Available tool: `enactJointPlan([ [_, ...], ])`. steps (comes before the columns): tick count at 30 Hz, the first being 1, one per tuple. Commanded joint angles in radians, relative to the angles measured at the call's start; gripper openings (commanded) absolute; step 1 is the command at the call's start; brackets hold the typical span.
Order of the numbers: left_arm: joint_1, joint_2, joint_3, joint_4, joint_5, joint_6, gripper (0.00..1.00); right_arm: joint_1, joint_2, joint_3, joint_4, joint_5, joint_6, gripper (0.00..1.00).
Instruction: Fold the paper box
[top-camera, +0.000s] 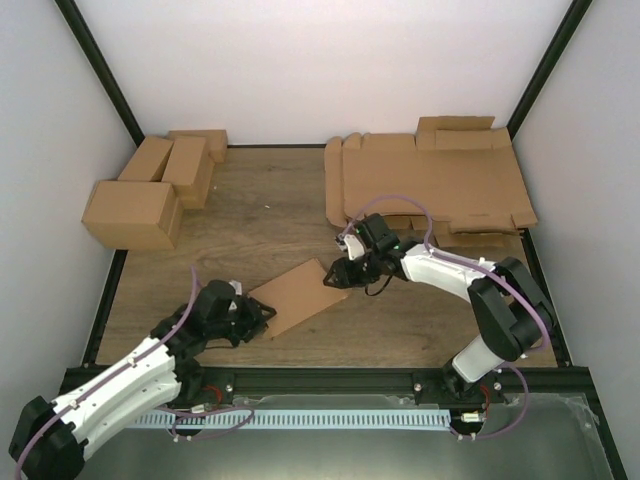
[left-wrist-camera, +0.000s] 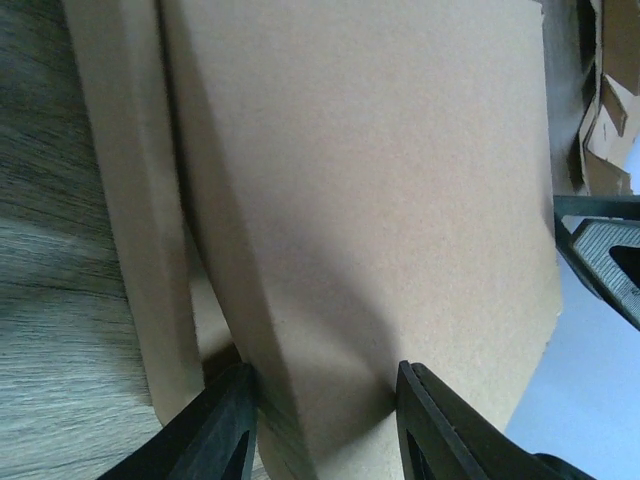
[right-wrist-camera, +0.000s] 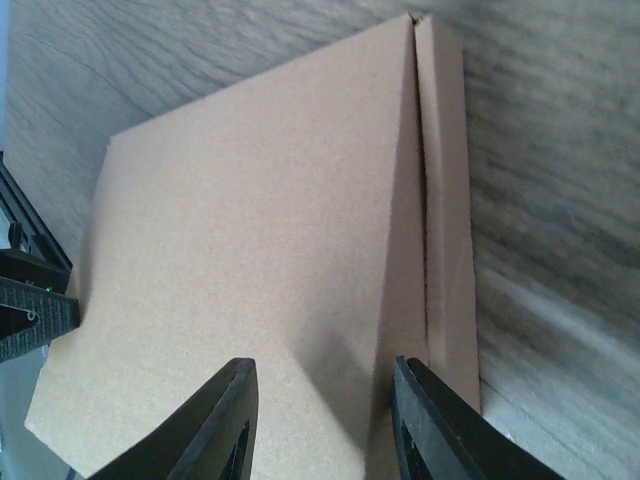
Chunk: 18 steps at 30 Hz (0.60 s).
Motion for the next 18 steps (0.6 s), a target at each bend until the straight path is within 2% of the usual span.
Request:
enactJointPlan([
  [1,0.003,0.002,-0.023,0.063,0.015,0.010,0.38,0.024,-0.014,-0.030,0.043,-0.045,0.043,0.37],
  [7,0.003,0.013,-0.024,0.020,0.008,0.047,0.28,0.026,-0.011,-0.076,0.082,-0.032,0.068,0.33],
  [12,0.003,0.048,0.015,-0.031,-0.023,0.092,0.25,0.027,0.001,-0.105,0.109,-0.020,0.077,0.27],
  [15,0.003,0.082,0.066,-0.083,-0.056,0.138,0.26,0.027,0.008,-0.111,0.104,0.019,0.067,0.26],
  [18,0.003,0.114,0.135,-0.156,-0.101,0.184,0.38,0.027,0.009,-0.118,0.100,0.044,0.061,0.25],
])
